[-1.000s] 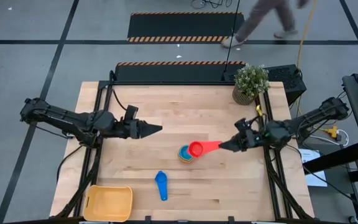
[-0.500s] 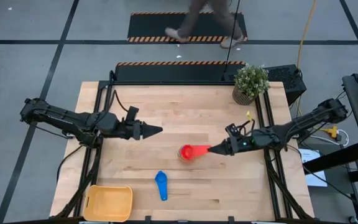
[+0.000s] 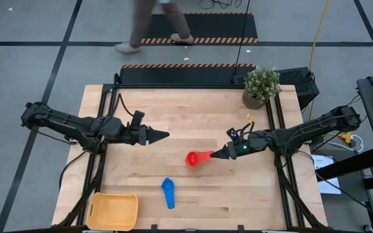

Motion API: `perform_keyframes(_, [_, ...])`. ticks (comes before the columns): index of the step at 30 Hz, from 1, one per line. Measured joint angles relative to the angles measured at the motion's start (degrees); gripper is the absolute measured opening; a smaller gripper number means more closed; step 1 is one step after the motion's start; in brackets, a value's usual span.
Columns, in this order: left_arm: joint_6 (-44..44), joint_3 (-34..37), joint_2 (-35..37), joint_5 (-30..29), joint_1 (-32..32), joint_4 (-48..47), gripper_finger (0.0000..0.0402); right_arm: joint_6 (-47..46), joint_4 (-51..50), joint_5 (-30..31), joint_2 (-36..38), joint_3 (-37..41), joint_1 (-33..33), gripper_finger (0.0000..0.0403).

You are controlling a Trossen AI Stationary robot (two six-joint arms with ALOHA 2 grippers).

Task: Nest measuring cups in basket
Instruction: Stack the red measuring cup on top of the light blue measuring cup

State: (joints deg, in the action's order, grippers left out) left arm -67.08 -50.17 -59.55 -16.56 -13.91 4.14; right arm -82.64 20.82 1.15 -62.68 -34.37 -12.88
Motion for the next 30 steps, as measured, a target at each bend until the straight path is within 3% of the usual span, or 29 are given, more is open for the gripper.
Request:
perform_keyframes(15, [-1.6, 0.0, 0.0, 0.0, -0.3, 0.9, 0.0159, 3.6, 1.9, -11.2, -6.4, 0.8, 6.1, 0.0001])
perform_keyframes(30, [-0.6, 0.0, -0.1, 0.0, -0.9, 1.6, 0.0159, -6.3, 25.2, -12.6, -6.5, 16.0, 9.5, 0.0003])
